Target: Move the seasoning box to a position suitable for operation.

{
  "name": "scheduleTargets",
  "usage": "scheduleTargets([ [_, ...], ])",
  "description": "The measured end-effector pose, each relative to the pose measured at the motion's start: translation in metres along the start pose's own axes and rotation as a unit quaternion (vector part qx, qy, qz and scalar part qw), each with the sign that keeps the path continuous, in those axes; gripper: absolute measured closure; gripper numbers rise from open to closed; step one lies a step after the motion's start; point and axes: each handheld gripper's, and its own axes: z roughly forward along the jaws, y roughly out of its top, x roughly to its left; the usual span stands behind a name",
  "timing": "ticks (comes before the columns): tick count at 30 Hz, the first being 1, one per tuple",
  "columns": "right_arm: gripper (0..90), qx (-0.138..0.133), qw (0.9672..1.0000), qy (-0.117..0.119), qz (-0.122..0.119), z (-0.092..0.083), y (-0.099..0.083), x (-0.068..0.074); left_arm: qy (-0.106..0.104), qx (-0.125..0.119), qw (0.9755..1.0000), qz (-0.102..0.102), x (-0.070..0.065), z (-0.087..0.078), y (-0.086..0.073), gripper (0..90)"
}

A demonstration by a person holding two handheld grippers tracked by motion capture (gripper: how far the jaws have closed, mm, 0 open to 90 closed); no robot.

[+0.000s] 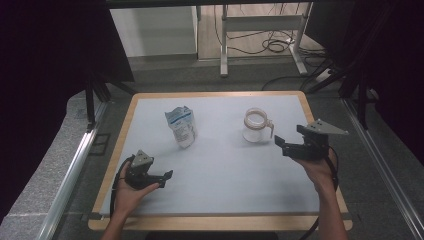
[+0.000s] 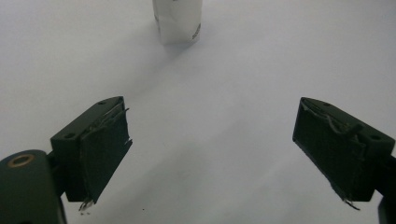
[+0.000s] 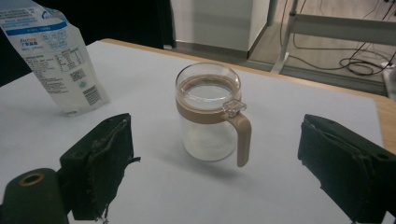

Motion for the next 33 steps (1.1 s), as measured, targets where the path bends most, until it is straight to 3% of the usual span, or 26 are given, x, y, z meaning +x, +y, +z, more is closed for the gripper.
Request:
scheduleTargets([
  [4,11.1,0.018,0.9998,-0.006,-0.009,0.013,0.009,0.002,-0.006,-0.006,1.0000,-0.004,0.001,-0.002,0.000,11.6],
  [13,10.4,0.031,0.9993,0.016,-0.012,0.048,0.040,0.004,-0.009,-0.005,0.9999,0.004,0.001,-0.002,-0.002,12.0],
  [18,10.0,0.051,0.9981,0.033,-0.011,0.073,0.044,0.001,-0.015,-0.006,0.9999,-0.003,0.001,-0.002,-0.003,11.6],
  [23,9.4,0.064,0.9972,0.035,-0.020,0.093,0.049,0.005,-0.020,0.000,0.9998,-0.008,0.002,-0.001,-0.003,12.5],
  [33,7.0,0.112,0.9935,0.021,-0.008,0.133,0.034,-0.003,-0.018,-0.003,0.9998,-0.001,0.004,-0.002,-0.004,13.2],
])
